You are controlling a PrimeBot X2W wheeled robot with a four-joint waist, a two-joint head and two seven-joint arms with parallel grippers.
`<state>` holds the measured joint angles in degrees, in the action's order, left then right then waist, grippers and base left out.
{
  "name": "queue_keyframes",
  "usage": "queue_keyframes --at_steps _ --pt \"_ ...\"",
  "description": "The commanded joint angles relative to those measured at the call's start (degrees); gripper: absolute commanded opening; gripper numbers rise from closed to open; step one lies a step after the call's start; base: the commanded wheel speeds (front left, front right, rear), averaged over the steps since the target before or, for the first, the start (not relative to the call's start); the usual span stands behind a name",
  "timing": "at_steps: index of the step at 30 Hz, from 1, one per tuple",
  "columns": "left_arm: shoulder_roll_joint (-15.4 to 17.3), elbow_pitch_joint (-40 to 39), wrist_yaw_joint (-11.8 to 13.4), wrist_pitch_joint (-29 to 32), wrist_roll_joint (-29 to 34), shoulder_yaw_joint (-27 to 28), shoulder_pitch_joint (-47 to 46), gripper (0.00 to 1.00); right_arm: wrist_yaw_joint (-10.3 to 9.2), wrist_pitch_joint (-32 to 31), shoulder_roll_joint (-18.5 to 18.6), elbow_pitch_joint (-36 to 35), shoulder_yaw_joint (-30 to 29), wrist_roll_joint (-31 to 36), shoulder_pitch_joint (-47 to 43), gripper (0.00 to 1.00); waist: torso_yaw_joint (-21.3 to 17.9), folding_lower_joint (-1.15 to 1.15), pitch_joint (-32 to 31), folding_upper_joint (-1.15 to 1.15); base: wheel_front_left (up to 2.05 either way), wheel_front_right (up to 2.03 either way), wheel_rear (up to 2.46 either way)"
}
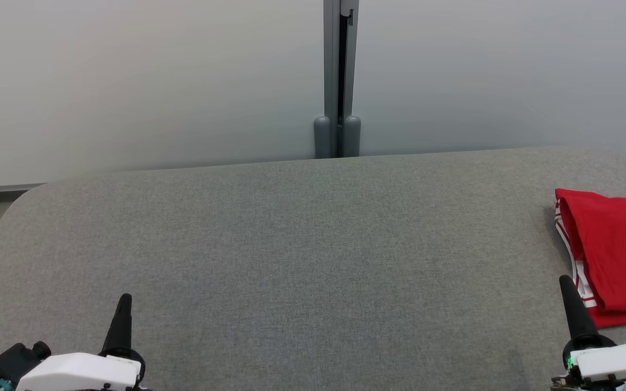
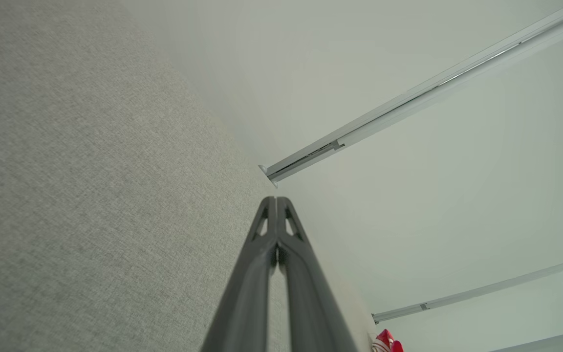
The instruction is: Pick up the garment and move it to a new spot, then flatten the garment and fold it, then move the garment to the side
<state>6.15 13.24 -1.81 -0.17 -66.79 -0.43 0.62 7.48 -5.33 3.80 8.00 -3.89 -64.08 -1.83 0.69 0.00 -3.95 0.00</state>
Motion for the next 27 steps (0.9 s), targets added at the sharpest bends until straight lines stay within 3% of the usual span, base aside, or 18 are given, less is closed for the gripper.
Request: queue_keyframes --at_steps 1,27 --pt "0.0 -0.4 -0.6 0.3 -1.5 0.8 -1.8 0.0 0.02 -0.2 0.1 -0.1 -0.3 -1.8 1.7 0.0 0.0 0.0 0.1 0.0 0.0 0.0 0.0" --pt "-1.6 0.2 -3.2 3.6 -13.3 4.0 -4.4 0.0 0.02 -0.7 -0.3 2.9 -1.6 -14.7 5.0 0.0 -0.3 0.0 1.8 0.0 0.0 0.0 0.0"
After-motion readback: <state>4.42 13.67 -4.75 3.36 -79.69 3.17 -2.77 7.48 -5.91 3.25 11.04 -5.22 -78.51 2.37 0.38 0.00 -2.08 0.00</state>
